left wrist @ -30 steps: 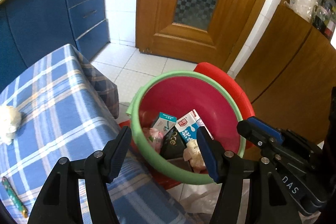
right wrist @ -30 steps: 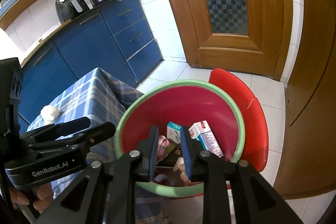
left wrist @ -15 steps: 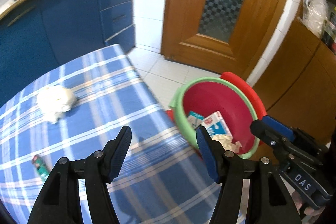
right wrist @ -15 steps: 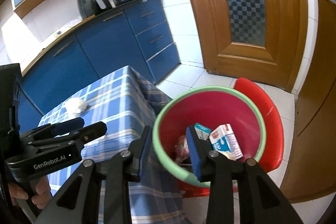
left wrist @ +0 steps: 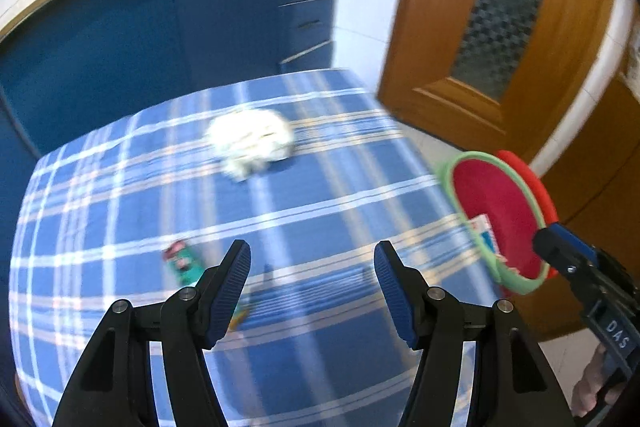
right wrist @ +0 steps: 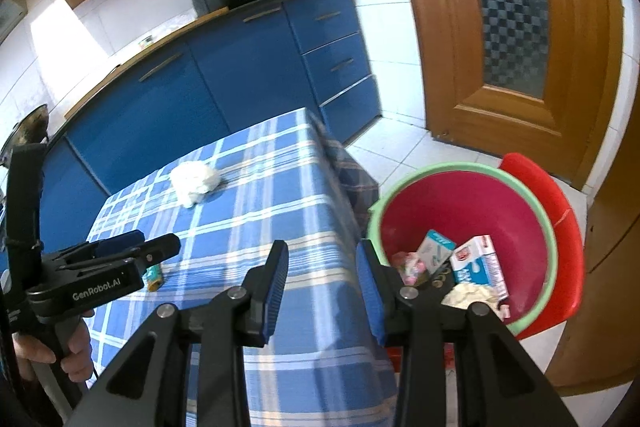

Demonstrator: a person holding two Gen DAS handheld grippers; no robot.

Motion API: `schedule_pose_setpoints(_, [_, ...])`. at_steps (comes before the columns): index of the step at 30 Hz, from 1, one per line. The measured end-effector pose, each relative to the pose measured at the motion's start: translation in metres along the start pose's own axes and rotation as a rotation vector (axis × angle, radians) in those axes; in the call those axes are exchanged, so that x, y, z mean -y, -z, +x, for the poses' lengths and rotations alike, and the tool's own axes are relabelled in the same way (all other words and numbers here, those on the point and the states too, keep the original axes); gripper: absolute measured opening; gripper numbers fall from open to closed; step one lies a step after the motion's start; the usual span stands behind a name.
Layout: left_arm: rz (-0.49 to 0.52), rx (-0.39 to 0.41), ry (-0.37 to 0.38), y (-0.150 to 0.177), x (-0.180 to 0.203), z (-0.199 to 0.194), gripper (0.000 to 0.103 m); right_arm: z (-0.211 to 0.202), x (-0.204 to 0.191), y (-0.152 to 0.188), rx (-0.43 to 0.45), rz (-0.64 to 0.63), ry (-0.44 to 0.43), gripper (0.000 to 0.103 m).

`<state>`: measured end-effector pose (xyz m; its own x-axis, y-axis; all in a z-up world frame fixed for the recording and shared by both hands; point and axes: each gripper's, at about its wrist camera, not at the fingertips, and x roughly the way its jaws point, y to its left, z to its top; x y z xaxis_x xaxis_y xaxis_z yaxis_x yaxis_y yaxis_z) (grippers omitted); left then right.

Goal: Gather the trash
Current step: 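Move both tools back over the table and grasp the green lighter with the left tool, then hold the green lighter in the left tool while the right tool grasps the crumpled white paper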

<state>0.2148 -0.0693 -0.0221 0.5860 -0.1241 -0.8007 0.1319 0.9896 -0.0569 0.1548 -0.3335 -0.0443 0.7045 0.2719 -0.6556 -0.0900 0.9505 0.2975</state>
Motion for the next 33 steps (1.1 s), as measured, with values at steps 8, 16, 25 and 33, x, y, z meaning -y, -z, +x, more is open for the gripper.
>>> schedule_pose_setpoints(8, [-0.08, -0.013, -0.079, 0.01, -0.045, -0.001, 0.066, 0.007, -0.027, -0.001, -0.01, -0.041, -0.034, 0.039])
schedule_pose_setpoints(16, [-0.122, -0.058, -0.119, 0.017, -0.063, 0.013, 0.066, 0.012, -0.047, -0.002, -0.018, -0.072, -0.05, 0.039])
schedule_pose_setpoints(25, [-0.214, -0.084, -0.087, 0.018, -0.082, 0.029, 0.053, 0.022, -0.061, -0.007, -0.033, -0.107, -0.06, 0.039])
schedule_pose_setpoints(33, [-0.257, -0.067, -0.017, 0.019, -0.089, 0.03, 0.022, 0.047, -0.079, -0.013, -0.068, -0.136, -0.075, 0.039])
